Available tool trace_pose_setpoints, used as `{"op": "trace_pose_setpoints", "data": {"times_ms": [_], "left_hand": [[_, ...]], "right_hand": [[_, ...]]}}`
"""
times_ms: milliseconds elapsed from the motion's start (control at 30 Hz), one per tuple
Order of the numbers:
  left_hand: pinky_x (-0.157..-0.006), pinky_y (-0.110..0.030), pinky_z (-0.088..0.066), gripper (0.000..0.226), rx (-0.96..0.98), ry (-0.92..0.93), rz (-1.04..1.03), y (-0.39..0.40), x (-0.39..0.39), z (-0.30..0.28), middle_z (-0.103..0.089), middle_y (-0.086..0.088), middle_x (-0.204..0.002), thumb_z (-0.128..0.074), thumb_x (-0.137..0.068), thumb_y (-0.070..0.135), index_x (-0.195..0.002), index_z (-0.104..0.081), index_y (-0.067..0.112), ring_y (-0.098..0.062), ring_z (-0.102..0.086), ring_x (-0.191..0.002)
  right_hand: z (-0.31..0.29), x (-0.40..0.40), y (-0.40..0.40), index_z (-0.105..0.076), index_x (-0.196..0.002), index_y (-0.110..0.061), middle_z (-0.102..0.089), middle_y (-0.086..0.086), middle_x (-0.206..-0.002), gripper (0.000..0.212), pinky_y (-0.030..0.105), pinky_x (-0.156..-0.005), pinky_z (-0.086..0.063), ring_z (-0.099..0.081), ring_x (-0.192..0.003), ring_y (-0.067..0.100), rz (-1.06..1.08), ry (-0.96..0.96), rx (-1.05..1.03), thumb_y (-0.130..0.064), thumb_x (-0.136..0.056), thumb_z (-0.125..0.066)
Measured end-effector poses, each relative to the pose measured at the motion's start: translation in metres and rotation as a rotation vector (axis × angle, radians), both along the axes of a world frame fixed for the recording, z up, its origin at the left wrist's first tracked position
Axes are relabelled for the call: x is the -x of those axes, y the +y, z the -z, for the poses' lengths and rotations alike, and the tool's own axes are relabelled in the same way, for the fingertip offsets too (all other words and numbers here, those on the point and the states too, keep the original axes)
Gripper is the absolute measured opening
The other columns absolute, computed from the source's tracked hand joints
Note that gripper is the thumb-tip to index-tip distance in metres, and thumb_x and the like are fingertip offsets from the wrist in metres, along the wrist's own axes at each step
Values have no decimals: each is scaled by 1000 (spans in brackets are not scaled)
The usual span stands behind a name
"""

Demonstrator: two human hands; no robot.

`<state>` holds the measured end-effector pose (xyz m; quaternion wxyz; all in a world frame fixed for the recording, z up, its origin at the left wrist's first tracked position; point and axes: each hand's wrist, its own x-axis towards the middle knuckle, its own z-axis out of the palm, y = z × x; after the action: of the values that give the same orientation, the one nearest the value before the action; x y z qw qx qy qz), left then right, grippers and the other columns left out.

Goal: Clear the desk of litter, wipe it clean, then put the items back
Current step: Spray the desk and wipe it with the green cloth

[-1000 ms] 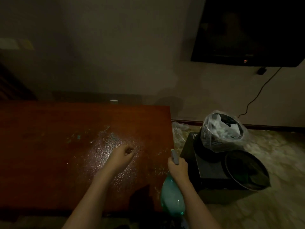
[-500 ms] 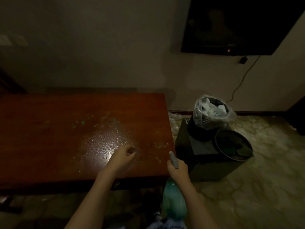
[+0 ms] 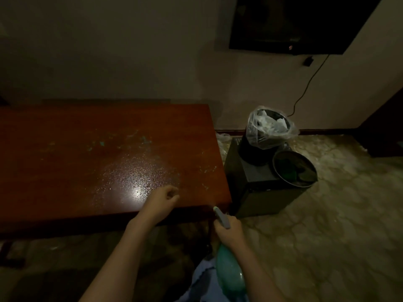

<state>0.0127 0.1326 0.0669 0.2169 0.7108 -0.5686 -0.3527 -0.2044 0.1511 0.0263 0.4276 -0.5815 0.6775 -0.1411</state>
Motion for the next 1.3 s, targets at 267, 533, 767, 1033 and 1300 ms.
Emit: {"op": "trace_pose_setpoints", "data": {"times_ms": [267, 533, 767, 1033, 1300], "left_hand": [[-80, -29, -50, 29, -54, 12, -118, 2, -27, -1, -64, -3, -113, -56, -94, 22, -122, -61, 15, -17, -60, -96], [-76, -27, -45, 28, -50, -2, -163, -32, -10, -11, -65, -4, -111, -56, -94, 22, -121, -61, 15, -16, -58, -91], [-69, -21, -42, 29, -42, -17, -211, -69, 51, -19, -65, -5, -112, -56, -94, 19, -122, -61, 14, -12, -56, -89], [-66, -17, -43, 30, 19, -2, -217, -131, 162, -38, -63, -6, -117, -55, -95, 16, -125, -58, 11, -10, -54, -90], [-70, -19, -45, 32, 27, 1, -291, -156, 209, -50, -63, -4, -117, -54, -95, 17, -126, -57, 12, -11, -56, -91]], "right_hand": [[-6, -10, -37, -44, -64, -14, -48, 2, -64, 31, 13, -41, -31, -44, -54, 11, 157, -36, 69, -13, -94, -50], [-17, -4, -91, -46, -65, -14, -47, 1, -63, 30, 22, -47, -30, -42, -53, 11, 230, -153, 63, -15, -95, -50], [-20, 29, -139, -42, -60, -16, -43, -1, -58, 36, 18, -44, -29, -38, -48, 10, 24, -160, 117, -15, -96, -49], [-35, 89, -213, -42, -65, -25, -43, -6, -60, 32, 26, -51, -30, -41, -53, 12, -219, -89, 124, -32, -95, -51], [-63, 96, -277, -44, -63, -19, -47, -1, -60, 28, 26, -48, -29, -42, -52, 14, -188, -224, 206, -21, -91, -48]]}}
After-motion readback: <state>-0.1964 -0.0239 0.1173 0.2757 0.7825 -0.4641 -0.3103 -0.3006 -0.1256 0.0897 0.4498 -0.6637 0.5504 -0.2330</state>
